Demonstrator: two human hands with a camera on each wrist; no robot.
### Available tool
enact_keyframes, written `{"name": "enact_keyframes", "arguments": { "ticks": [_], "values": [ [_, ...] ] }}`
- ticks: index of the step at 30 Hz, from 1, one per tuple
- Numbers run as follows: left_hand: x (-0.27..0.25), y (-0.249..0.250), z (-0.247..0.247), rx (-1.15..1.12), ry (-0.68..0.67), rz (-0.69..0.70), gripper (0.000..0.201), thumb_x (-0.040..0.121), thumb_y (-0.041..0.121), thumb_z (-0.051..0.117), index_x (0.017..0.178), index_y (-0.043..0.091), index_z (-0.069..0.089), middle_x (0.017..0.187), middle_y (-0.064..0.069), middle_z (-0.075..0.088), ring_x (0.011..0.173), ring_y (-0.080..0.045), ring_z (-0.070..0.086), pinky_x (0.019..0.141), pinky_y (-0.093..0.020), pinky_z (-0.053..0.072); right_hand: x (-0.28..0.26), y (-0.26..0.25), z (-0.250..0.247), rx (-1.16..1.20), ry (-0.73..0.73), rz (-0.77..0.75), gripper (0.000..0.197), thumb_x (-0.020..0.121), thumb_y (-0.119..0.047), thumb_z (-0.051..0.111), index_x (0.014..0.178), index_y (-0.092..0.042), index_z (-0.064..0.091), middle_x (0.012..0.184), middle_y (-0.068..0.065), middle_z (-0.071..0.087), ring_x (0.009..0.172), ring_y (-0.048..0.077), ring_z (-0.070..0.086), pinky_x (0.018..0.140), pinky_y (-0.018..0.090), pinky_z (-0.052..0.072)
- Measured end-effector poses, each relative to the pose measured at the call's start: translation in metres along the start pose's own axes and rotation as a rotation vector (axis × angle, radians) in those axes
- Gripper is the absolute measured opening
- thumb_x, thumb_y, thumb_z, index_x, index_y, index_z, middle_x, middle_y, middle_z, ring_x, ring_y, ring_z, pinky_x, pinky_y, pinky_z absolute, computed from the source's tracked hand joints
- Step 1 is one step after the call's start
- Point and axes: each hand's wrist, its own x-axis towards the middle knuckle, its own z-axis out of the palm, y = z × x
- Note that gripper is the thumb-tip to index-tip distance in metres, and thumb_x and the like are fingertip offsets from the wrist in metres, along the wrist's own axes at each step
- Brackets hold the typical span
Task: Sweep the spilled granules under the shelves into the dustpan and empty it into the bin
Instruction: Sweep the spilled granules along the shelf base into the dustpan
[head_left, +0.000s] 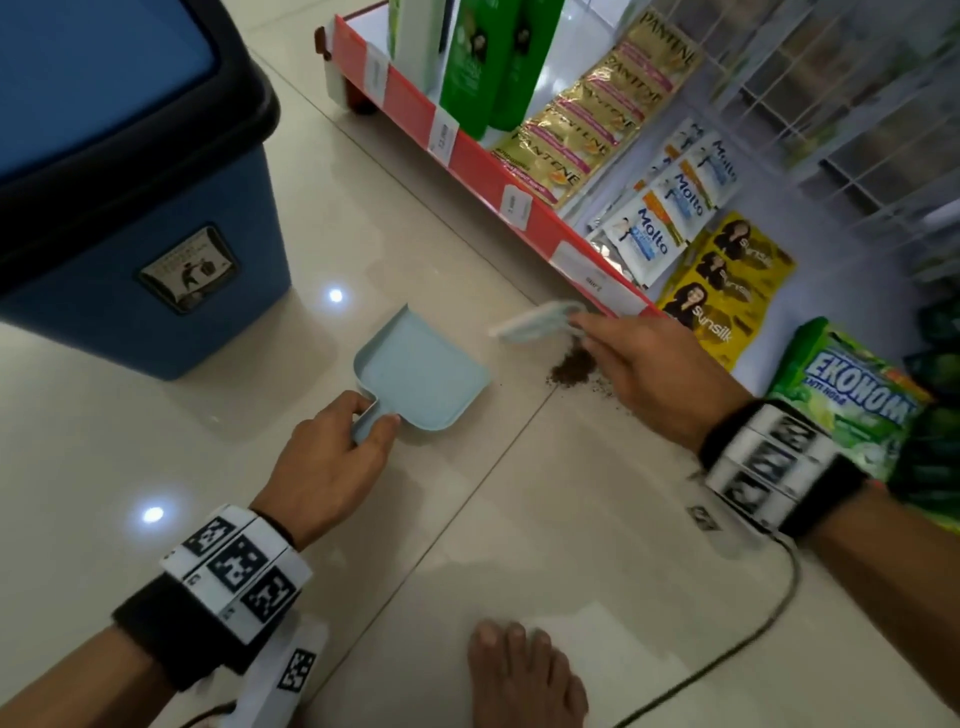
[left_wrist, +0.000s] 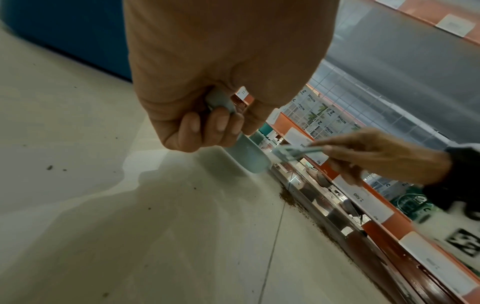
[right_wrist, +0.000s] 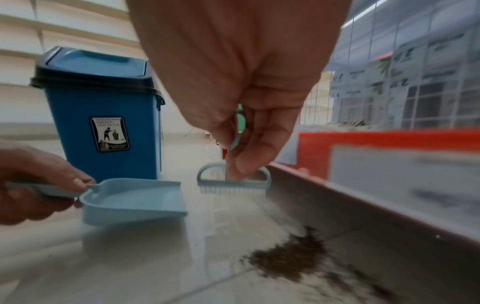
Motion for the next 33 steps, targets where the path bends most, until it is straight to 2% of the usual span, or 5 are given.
{"name": "enact_keyframes", "arguments": {
  "ticks": [7, 15, 21, 27, 33],
  "values": [
    [0.003, 0.005, 0.002, 0.014, -0.005, 0.012, 0.030, 0.096, 0.045, 0.047, 0.091, 0.018, 0.057, 0.070, -0.002, 0.064, 0.065, -0.017, 0.061, 0.062, -0.033, 0.049, 0.072, -0.032, 0.040, -0.155, 0.033, 0.237, 0.029, 0.102, -0.010, 0.044, 0.129, -0.009, 0.053, 0.091, 0.013, 0.069, 0.078, 0.027, 0.067, 0.070, 0.030, 0.052],
    [0.001, 0.000, -0.001, -0.002, 0.002, 0.007, 0.030, 0.096, 0.044, 0.048, 0.091, 0.016, 0.057, 0.070, -0.004, 0.064, 0.064, -0.018, 0.059, 0.060, -0.032, 0.046, -0.032, 0.006, 0.033, -0.314, -0.209, 0.499, 0.020, 0.100, -0.017, 0.045, 0.102, -0.007, 0.063, 0.089, 0.013, 0.070, 0.068, 0.023, 0.057, 0.068, 0.032, 0.051],
    [0.005, 0.005, 0.004, -0.009, -0.022, 0.027, 0.032, 0.096, 0.044, 0.049, 0.089, 0.014, 0.057, 0.069, -0.006, 0.064, 0.063, -0.019, 0.059, 0.062, -0.036, 0.050, -0.045, -0.012, 0.018, -0.275, -0.072, 0.464, 0.016, 0.098, -0.011, 0.049, 0.109, -0.005, 0.060, 0.075, 0.013, 0.068, 0.054, 0.024, 0.050, 0.054, 0.027, 0.034],
    [0.005, 0.009, 0.009, 0.000, -0.041, 0.043, 0.033, 0.096, 0.045, 0.048, 0.090, 0.013, 0.056, 0.068, -0.007, 0.062, 0.060, -0.018, 0.056, 0.059, -0.033, 0.047, 0.026, -0.034, 0.030, -0.193, 0.044, 0.332, 0.026, 0.102, -0.012, 0.044, 0.126, -0.007, 0.052, 0.081, 0.010, 0.066, 0.060, 0.021, 0.056, 0.060, 0.030, 0.052],
    [-0.003, 0.006, 0.009, 0.003, -0.060, 0.028, 0.032, 0.096, 0.043, 0.048, 0.090, 0.013, 0.056, 0.067, -0.006, 0.062, 0.058, -0.016, 0.055, 0.057, -0.031, 0.045, 0.018, -0.011, 0.039, -0.231, -0.093, 0.458, 0.012, 0.100, -0.015, 0.049, 0.100, -0.008, 0.059, 0.083, 0.009, 0.064, 0.070, 0.023, 0.061, 0.073, 0.033, 0.056]
  ]
}}
